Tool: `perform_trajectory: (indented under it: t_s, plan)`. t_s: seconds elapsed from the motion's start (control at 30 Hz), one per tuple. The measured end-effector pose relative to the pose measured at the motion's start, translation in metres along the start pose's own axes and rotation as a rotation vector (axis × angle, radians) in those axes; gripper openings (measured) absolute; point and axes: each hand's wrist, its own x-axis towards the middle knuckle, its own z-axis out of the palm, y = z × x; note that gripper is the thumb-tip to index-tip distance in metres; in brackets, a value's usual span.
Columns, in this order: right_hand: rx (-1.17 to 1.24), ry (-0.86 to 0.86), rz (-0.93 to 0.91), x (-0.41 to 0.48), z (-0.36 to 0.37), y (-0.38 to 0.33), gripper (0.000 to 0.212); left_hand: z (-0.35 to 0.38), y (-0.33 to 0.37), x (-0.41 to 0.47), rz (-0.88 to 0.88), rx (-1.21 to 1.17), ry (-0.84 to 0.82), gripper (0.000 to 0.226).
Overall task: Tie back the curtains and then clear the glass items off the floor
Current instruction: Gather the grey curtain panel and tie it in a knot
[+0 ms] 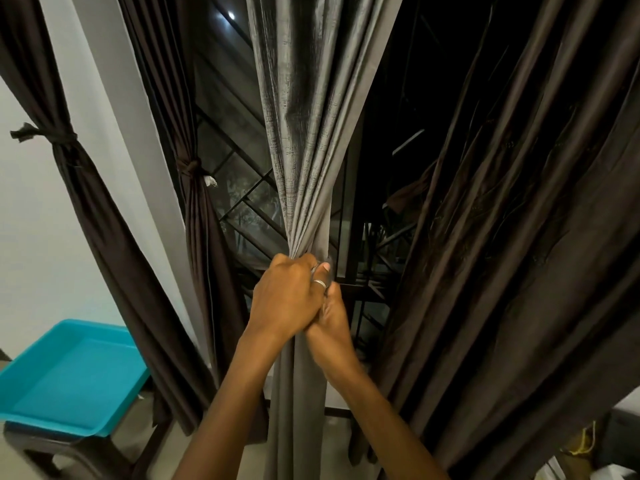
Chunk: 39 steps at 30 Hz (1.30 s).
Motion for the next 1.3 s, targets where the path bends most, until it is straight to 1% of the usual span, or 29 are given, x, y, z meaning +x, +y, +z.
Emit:
perform_trajectory:
  t_s: [0.07,0.13,0.2,0.23,0.33,0.43,0.5,0.6,0.67,0.7,0.73,0.8,0.87,0.93,1.0,1.1,1.23,1.3]
  plan:
    - [-0.008,-0.038,0.019,0.001,-0.003,-0.001,0.031,-0.001,-0.005,0.002,-0.002,0.069,-0.015,0.030]
    - [-0.061,-0.057,0.054,0.002,-0.007,-0.004,0.029,-0.005,-0.012,0.004,0.015,0.131,-0.043,0.026]
    - [-0.171,-0.052,0.074,0.003,-0.012,-0.009,0.029,-0.010,-0.019,0.007,0.048,0.184,-0.074,0.027]
    - [-0.280,-0.051,0.060,0.005,-0.016,-0.011,0.029,-0.013,-0.022,0.007,0.066,0.205,-0.084,0.028]
    - [-0.750,-0.070,-0.053,0.016,-0.035,-0.025,0.026,-0.020,-0.036,0.010,0.106,0.230,-0.118,0.028]
    - [-1.075,-0.136,-0.180,0.026,-0.046,-0.046,0.018,-0.023,-0.041,0.013,0.131,0.222,-0.174,0.027]
    - [-1.238,-0.134,-0.282,0.027,-0.049,-0.059,0.014,-0.023,-0.041,0.014,0.143,0.193,-0.188,0.029]
    - [-1.370,-0.097,-0.489,0.025,-0.051,-0.072,0.014,-0.021,-0.043,0.015,0.141,0.085,-0.207,0.032]
    - [-1.387,-0.170,-0.619,0.029,-0.052,-0.078,0.014,-0.020,-0.045,0.015,0.142,-0.014,-0.227,0.035]
    - [-1.372,-0.236,-0.654,0.032,-0.054,-0.080,0.012,-0.020,-0.046,0.016,0.144,-0.055,-0.236,0.037]
    - [-1.333,-0.300,-0.653,0.036,-0.055,-0.083,0.009,-0.020,-0.047,0.016,0.142,-0.090,-0.247,0.039]
    - [-1.237,-0.370,-0.587,0.045,-0.058,-0.086,0.005,-0.020,-0.049,0.016,0.136,-0.159,-0.276,0.041]
    - [-1.168,-0.395,-0.507,0.053,-0.061,-0.085,0.005,-0.020,-0.050,0.016,0.136,-0.221,-0.305,0.041]
    - [-1.071,-0.406,-0.421,0.058,-0.061,-0.081,0.005,-0.020,-0.051,0.015,0.140,-0.274,-0.331,0.036]
    - [-0.986,-0.385,-0.383,0.063,-0.061,-0.076,0.007,-0.021,-0.050,0.014,0.138,-0.325,-0.350,0.033]
    - [-0.983,-0.300,-0.451,0.068,-0.056,-0.066,0.010,-0.020,-0.048,0.011,0.160,-0.362,-0.347,0.029]
    - [-0.904,-0.119,-0.454,0.070,-0.049,-0.053,0.031,-0.021,-0.049,0.009,0.181,-0.329,-0.310,0.031]
    - [-0.908,-0.048,-0.502,0.068,-0.045,-0.047,0.030,-0.020,-0.050,0.009,0.175,-0.324,-0.279,0.030]
